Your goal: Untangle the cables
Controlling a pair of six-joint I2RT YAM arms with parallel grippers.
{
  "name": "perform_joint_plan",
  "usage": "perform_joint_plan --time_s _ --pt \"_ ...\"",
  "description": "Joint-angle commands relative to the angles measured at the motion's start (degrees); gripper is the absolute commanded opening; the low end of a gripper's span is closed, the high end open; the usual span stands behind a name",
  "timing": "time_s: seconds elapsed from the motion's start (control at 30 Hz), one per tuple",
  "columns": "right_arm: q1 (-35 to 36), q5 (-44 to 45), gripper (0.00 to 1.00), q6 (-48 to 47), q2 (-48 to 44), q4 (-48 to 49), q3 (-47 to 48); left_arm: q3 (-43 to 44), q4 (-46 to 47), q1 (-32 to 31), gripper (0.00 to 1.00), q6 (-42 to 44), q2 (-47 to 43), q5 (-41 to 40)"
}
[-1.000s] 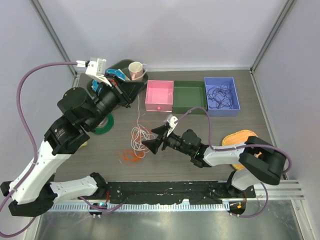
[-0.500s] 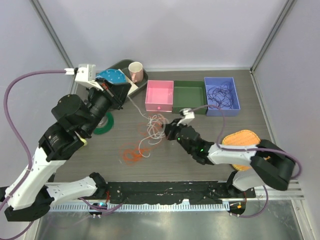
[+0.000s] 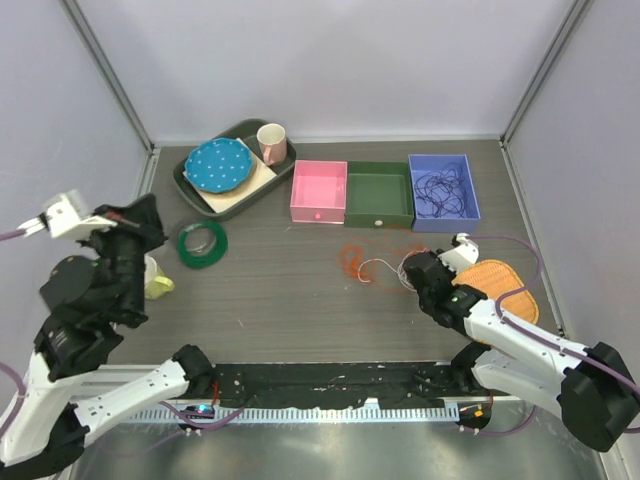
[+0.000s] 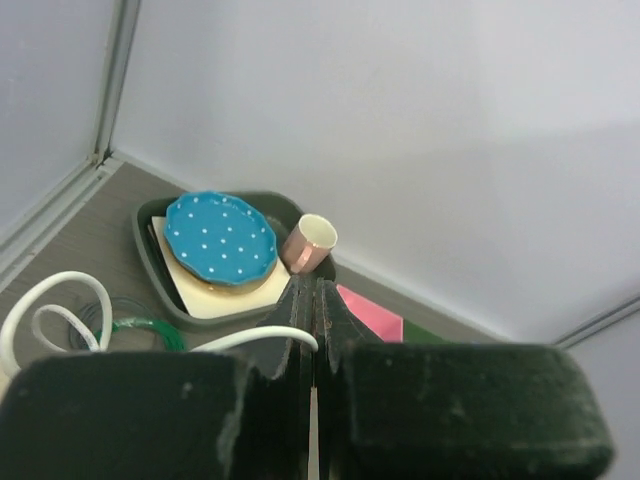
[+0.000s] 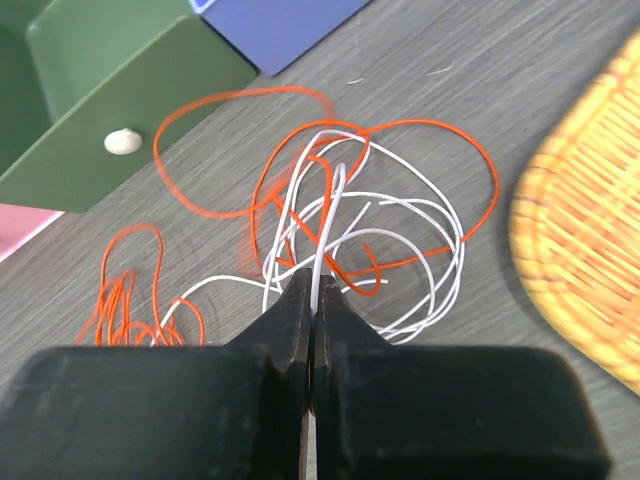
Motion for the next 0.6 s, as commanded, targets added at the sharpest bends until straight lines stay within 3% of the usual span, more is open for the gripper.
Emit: perform_joint_plan --time_s 0.0,0.13,0.3,0.4,0.43,0.47,0.57 --pt "-0.14 3.12 0.01 2.38 -2.05 -5.49 1.02 -0.35 2.34 -0.23 0.01 -0.91 -3.55 0.62" --pt "-0.14 -4.97 0.04 -7.54 -2.40 6.16 -0.47 2.36 -0.37 -0.23 0.01 -1.62 1.53 13.02" --pt "-0.14 -17.62 0.12 -18.97 -1.88 18.58 -3.11 10.27 -4.43 -0.14 0.01 -1.10 13.40 20.70" --pt "0.03 -29.40 0.25 -24.42 -1.52 22.37 -2.85 12.56 -4.61 -0.14 0.01 -0.74 19.64 26.58" --pt "0.04 -31.60 0.36 -25.48 -1.69 23.25 -2.76 13.17 -4.52 -0.23 0.01 -0.57 20.87 28.08" --pt "0.21 -34.93 0.39 -26.45 -2.57 23.08 -2.67 14.14 -4.52 -0.23 0.01 -0.65 23.41 30.62" --pt "0.48 -34.36 0.51 -26.72 -5.03 20.28 -2.76 15.46 -3.03 -0.14 0.01 -0.22 27.54 33.53"
